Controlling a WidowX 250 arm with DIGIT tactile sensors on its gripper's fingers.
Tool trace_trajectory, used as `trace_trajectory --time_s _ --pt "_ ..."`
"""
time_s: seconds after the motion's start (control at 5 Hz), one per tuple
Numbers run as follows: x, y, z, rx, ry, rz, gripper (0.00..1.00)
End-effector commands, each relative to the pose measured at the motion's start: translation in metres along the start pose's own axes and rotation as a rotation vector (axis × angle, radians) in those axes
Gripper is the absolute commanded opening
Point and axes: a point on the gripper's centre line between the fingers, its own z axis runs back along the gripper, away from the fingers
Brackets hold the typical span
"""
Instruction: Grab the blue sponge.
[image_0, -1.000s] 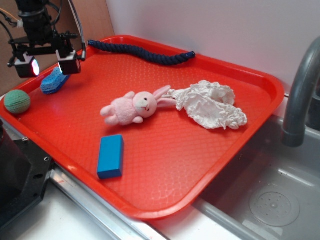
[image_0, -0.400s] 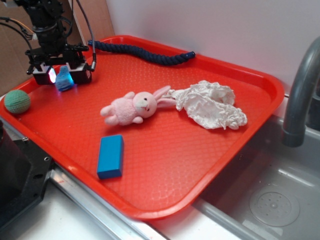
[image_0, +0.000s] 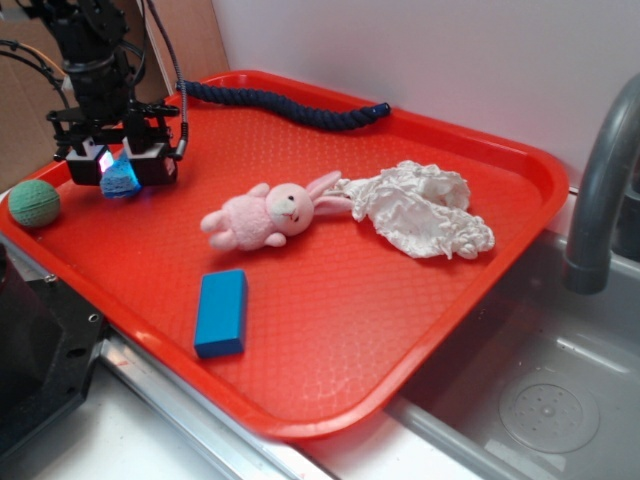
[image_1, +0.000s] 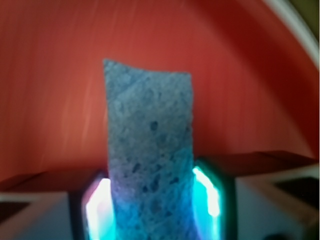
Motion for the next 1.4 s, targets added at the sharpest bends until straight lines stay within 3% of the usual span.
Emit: trace_trajectory --time_s 0.0,0.4,0.8,1.2 --pt "-0.051 -0.016 0.100 -0.017 -0.061 -0.386 0.00" --pt "-0.065 -0.018 0.149 -0.036 -0.067 -0.507 0.00" --pt "-0.045 -0.031 0.170 0.002 -0.095 -0.493 0.00" --pt "-0.034 -0.033 0.177 0.003 -0.135 -0.472 0.00"
